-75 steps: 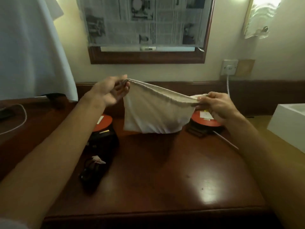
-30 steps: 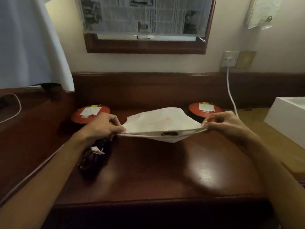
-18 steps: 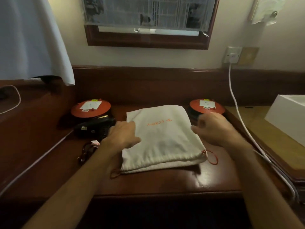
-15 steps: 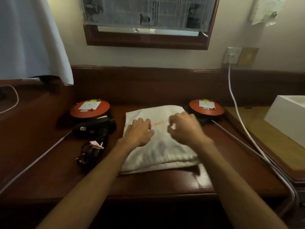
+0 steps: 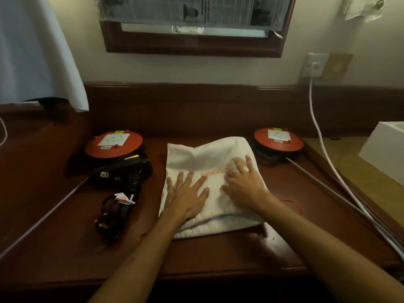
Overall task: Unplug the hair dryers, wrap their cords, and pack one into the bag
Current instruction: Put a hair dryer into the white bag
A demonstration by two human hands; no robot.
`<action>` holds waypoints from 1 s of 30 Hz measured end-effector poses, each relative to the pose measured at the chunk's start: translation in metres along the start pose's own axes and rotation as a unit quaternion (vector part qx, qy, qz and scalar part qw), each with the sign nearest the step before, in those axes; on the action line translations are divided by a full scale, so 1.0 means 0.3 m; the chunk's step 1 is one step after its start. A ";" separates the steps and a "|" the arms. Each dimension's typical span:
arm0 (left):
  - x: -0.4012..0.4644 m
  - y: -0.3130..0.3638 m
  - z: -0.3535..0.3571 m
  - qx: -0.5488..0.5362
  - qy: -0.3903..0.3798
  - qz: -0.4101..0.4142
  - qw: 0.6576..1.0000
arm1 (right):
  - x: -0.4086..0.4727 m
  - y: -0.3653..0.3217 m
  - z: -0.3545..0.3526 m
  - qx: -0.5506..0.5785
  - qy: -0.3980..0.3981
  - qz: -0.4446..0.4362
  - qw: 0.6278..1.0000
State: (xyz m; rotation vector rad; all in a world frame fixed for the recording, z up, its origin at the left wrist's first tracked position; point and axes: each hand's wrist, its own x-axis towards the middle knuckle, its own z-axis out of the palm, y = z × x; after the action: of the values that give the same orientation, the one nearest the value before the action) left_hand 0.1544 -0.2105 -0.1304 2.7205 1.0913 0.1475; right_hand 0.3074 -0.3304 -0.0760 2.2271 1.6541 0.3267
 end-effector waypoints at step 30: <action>-0.263 -0.216 -0.270 -0.082 0.266 -0.083 0.957 | -0.065 -0.339 -0.112 0.599 0.141 0.017 0.788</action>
State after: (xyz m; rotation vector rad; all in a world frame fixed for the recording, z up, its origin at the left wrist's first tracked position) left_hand 0.0402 -0.2071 -0.0676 2.4814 1.3571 0.9430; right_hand 0.1997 -0.3180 -0.0862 3.1581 2.3781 -0.6407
